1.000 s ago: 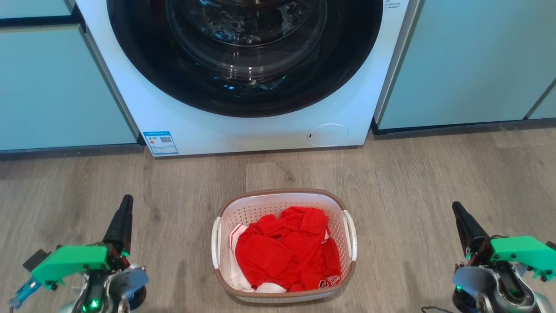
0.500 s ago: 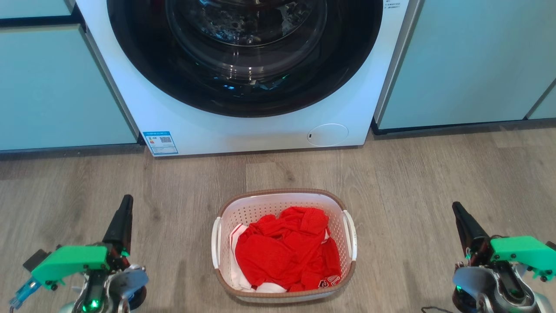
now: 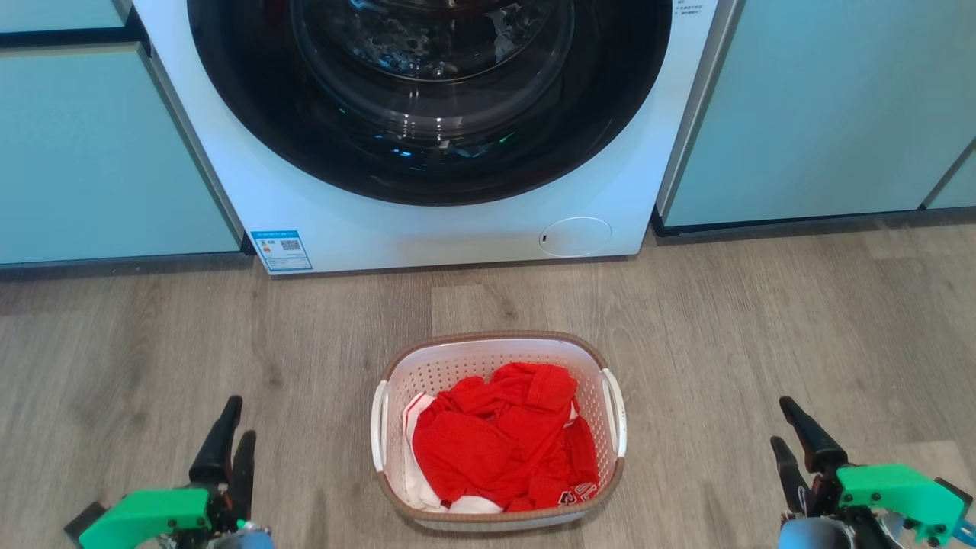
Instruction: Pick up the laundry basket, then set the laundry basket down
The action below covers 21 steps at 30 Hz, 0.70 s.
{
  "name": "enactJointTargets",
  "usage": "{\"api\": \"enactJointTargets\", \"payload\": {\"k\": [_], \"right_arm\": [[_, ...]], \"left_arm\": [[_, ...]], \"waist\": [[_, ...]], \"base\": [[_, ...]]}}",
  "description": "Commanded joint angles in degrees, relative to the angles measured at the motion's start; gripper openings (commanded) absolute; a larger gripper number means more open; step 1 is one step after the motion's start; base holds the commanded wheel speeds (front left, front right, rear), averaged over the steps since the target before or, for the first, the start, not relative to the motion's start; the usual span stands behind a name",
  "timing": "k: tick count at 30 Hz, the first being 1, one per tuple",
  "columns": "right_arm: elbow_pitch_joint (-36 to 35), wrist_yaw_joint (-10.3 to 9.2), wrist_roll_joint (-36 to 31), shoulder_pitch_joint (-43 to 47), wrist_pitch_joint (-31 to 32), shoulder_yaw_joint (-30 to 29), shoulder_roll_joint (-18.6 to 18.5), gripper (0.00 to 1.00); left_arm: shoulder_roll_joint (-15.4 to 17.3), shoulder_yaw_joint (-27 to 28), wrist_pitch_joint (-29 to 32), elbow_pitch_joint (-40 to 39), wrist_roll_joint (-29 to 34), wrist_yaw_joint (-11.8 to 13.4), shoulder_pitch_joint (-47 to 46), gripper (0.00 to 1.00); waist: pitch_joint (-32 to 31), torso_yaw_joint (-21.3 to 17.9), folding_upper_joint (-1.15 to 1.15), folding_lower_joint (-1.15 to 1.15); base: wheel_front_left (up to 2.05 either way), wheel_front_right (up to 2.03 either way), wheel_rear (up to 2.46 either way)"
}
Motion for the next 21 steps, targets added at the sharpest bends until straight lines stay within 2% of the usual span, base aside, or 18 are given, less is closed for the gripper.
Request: {"api": "enactJointTargets", "payload": {"k": [1, 11, 21], "right_arm": [[-2.01, 0.02, -0.43, -2.09, -0.57, 0.19, -0.32, 1.0], [-3.4, 0.05, -5.21, -2.67, -2.42, 1.59, -0.4, 1.0], [-5.67, 0.08, -13.4, -3.25, -4.09, 2.84, -0.47, 1.0]], "left_arm": [[0.5, -0.12, -0.51, -2.22, 0.75, -0.04, -2.56, 1.0], [0.57, -0.2, -2.35, -4.84, 5.96, 0.13, -2.77, 1.0], [0.64, -1.48, -4.03, -8.67, 14.53, 2.06, -3.01, 1.0]], "waist": [[0.01, 0.0, 0.0, 0.0], [0.13, -0.02, 0.0, 0.0], [0.39, 0.0, 0.0, 0.0]], "base": [[0.0, 0.0, 0.0], [0.0, 0.0, 0.0], [0.0, 0.0, 0.0]]}}
